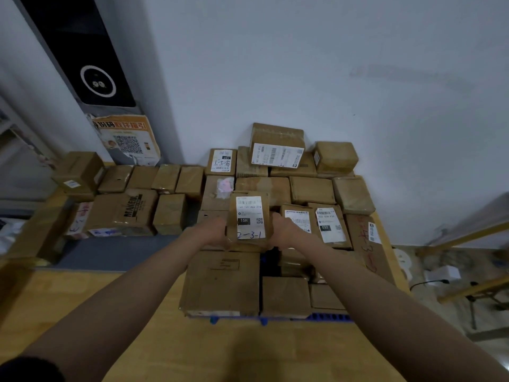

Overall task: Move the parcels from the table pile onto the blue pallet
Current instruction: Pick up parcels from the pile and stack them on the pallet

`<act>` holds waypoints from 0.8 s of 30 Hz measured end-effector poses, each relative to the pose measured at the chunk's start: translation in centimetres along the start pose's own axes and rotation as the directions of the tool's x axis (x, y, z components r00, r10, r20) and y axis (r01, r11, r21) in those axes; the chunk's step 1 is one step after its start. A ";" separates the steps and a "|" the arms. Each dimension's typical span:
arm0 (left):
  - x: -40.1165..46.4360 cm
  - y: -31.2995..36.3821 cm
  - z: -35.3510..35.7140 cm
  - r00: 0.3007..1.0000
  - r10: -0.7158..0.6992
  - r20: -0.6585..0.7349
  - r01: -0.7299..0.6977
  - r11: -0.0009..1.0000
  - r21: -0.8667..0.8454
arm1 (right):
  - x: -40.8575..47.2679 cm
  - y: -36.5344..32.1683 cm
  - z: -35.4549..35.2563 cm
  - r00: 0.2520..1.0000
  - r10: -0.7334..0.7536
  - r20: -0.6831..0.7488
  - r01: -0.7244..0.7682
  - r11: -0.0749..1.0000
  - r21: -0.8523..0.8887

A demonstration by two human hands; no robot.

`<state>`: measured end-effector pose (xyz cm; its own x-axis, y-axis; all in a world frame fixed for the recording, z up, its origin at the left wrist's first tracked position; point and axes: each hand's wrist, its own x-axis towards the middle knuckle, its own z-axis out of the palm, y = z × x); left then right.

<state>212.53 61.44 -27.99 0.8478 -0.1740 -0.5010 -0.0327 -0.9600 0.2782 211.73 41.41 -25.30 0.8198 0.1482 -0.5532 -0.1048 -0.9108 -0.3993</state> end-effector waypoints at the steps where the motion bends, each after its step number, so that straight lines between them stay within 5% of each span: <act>1: -0.5 0.0 -0.1 1.000 -0.023 -0.008 0.023 1.000 0.011 | -0.6 -0.1 -0.2 1.000 -0.017 -0.007 0.017 1.000 -0.007; 7: -4.5 0.2 -0.9 0.993 -0.082 -0.085 0.090 0.991 0.099 | -4.1 -1.6 -0.2 0.994 -0.109 0.018 0.110 0.986 -0.127; 13: -10.5 -1.3 -0.7 0.989 -0.146 -0.017 0.147 0.975 0.166 | -7.2 -4.2 2.2 0.975 -0.159 0.155 0.198 0.940 -0.279; 24: -21.9 -10.9 2.3 0.934 -0.357 0.026 0.353 0.931 0.091 | -10.6 -12.1 8.4 0.889 -0.356 0.288 0.450 0.798 -0.402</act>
<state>193.09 75.18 -21.97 0.7898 0.1743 -0.5881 0.2210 -0.9753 0.0077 199.56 54.12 -20.78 0.6040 0.5671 -0.5600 0.5115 -0.8147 -0.2732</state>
